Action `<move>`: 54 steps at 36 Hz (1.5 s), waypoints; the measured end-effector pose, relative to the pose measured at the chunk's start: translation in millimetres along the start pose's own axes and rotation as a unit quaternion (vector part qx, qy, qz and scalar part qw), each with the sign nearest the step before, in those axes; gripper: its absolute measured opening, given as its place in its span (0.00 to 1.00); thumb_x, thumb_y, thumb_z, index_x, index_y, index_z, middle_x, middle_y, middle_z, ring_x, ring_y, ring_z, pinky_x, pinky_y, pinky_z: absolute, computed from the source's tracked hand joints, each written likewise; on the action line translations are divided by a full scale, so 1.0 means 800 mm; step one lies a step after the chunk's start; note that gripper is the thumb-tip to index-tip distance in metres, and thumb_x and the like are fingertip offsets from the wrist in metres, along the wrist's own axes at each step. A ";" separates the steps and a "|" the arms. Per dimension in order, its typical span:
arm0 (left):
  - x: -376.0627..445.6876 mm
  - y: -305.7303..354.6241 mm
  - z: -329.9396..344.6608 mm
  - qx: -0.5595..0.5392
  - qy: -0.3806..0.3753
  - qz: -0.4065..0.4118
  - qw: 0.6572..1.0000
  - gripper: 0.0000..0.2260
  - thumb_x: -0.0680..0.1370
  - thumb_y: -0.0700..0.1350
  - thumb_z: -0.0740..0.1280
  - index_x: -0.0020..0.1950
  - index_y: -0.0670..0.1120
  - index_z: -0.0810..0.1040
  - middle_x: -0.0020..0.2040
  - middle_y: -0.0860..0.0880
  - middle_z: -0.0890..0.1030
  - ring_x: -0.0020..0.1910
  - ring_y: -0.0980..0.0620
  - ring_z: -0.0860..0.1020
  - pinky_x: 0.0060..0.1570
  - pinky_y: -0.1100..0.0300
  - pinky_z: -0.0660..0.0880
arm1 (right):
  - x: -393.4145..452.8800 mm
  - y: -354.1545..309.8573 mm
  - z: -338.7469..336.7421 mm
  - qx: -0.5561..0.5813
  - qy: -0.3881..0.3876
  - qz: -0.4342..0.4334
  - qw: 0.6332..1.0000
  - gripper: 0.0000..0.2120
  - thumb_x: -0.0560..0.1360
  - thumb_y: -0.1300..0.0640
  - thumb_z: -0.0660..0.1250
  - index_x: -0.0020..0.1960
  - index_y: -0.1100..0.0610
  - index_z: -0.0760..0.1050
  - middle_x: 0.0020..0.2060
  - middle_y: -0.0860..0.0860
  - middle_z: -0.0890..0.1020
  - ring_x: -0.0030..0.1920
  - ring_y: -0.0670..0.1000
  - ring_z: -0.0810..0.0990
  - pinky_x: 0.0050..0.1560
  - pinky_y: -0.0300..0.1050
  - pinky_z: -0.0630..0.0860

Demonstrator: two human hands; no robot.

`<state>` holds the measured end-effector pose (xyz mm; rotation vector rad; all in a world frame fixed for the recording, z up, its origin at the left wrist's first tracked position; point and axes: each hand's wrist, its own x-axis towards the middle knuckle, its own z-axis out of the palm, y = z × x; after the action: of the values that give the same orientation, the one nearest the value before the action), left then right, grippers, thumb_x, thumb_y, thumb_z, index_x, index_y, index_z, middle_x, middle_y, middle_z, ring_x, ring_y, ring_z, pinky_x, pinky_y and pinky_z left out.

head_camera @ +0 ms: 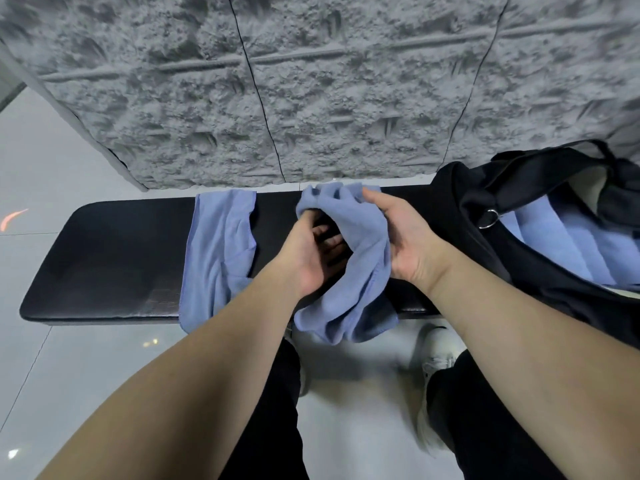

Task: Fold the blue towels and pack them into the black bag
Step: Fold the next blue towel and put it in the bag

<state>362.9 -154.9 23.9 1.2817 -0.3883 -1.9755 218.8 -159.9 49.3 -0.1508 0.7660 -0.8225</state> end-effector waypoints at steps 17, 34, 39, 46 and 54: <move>0.009 0.012 -0.031 -0.072 0.091 0.168 0.979 0.05 0.74 0.45 0.61 0.38 0.48 0.70 0.39 0.50 0.73 0.46 0.48 0.72 0.44 0.56 0.70 | -0.001 -0.011 -0.032 -0.080 0.121 -0.108 0.984 0.17 0.80 0.46 0.63 0.57 0.57 0.80 0.53 0.59 0.84 0.53 0.58 0.84 0.57 0.53 0.79; 0.004 0.015 -0.055 0.283 0.241 0.089 0.924 0.20 0.72 0.55 0.67 0.58 0.45 0.77 0.56 0.44 0.81 0.55 0.42 0.79 0.59 0.45 0.75 | 0.007 -0.025 -0.060 -0.138 0.214 -0.170 0.952 0.13 0.79 0.54 0.63 0.41 0.56 0.83 0.37 0.49 0.85 0.39 0.48 0.84 0.46 0.44 0.80; -0.002 0.008 -0.072 0.305 0.201 -0.004 0.931 0.32 0.61 0.59 0.73 0.63 0.48 0.78 0.60 0.48 0.81 0.59 0.45 0.80 0.61 0.47 0.76 | -0.006 -0.014 -0.063 -0.259 0.173 -0.031 0.950 0.08 0.77 0.57 0.67 0.54 0.59 0.80 0.44 0.55 0.86 0.43 0.53 0.85 0.45 0.46 0.82; -0.044 -0.007 -0.056 0.387 0.072 -0.045 0.918 0.13 0.76 0.48 0.71 0.57 0.43 0.82 0.50 0.49 0.85 0.45 0.50 0.81 0.41 0.60 0.75 | -0.029 0.011 -0.071 -0.484 0.129 0.058 0.864 0.12 0.77 0.60 0.66 0.60 0.54 0.78 0.54 0.50 0.85 0.55 0.51 0.82 0.49 0.44 0.79; -0.061 0.000 -0.056 0.250 0.108 0.086 0.958 0.16 0.75 0.46 0.70 0.60 0.41 0.81 0.57 0.43 0.84 0.55 0.46 0.82 0.58 0.52 0.76 | -0.054 0.014 -0.069 -0.369 0.181 -0.069 0.909 0.10 0.83 0.58 0.56 0.54 0.48 0.75 0.44 0.47 0.85 0.43 0.50 0.83 0.43 0.47 0.79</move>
<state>413.3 -113.6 35.8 1.6915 -0.8995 -1.6218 170.1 -112.6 28.3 -0.7520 1.4127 -0.6637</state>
